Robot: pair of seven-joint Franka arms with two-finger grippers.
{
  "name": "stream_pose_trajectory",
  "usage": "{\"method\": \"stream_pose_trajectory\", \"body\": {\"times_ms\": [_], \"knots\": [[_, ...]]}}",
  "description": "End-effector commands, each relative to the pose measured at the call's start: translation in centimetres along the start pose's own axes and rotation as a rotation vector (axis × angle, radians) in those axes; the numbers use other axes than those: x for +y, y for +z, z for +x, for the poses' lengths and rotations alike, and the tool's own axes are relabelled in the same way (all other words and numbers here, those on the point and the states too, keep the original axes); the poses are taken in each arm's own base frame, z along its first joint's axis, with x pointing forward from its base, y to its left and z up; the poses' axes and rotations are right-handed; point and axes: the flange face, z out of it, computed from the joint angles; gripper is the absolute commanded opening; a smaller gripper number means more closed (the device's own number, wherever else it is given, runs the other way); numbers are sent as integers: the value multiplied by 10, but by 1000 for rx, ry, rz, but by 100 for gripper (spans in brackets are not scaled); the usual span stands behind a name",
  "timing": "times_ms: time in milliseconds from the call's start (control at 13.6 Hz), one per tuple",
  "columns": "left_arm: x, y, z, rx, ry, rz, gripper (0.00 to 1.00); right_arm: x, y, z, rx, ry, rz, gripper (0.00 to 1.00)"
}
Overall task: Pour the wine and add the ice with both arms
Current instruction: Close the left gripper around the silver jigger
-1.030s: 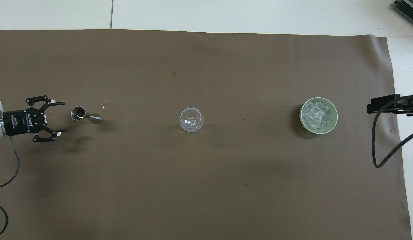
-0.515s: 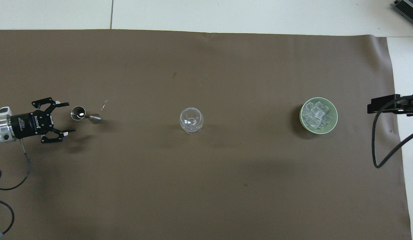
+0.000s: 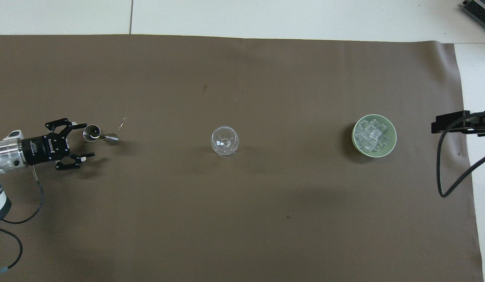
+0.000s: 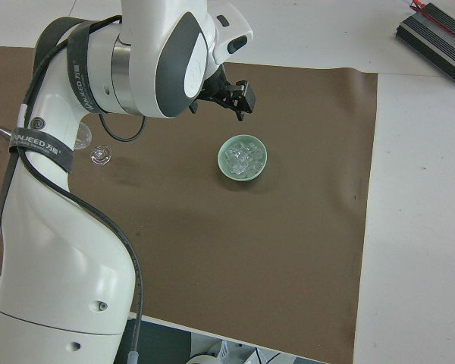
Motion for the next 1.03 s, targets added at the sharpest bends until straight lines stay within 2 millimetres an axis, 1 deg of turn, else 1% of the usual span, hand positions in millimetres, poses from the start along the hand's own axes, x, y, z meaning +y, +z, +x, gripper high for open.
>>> {"method": "stream_pose_trajectory", "body": {"times_ms": [0,147,221,368,441,515,956], "knots": [[-7,6,0,-42,-32,-28,100,0,-2,-7,-9,-23,15,100],[-17,14,4,-64,-65,-44,100,0,-2,-7,-11,-23,15,100],[-19,15,4,-71,-69,-48,100,0,-2,-7,-11,-23,15,100],[-17,18,1,-83,-65,-54,100,0,-2,-7,-11,-23,15,100],[-18,27,-2,-83,-60,-38,100,0,-2,-7,-11,-23,15,100],[-17,29,-4,-89,-57,-43,100,0,-2,-7,-9,-23,15,100],[-19,32,-7,-130,-57,-63,100,0,-2,-7,-11,-23,15,100]]}}
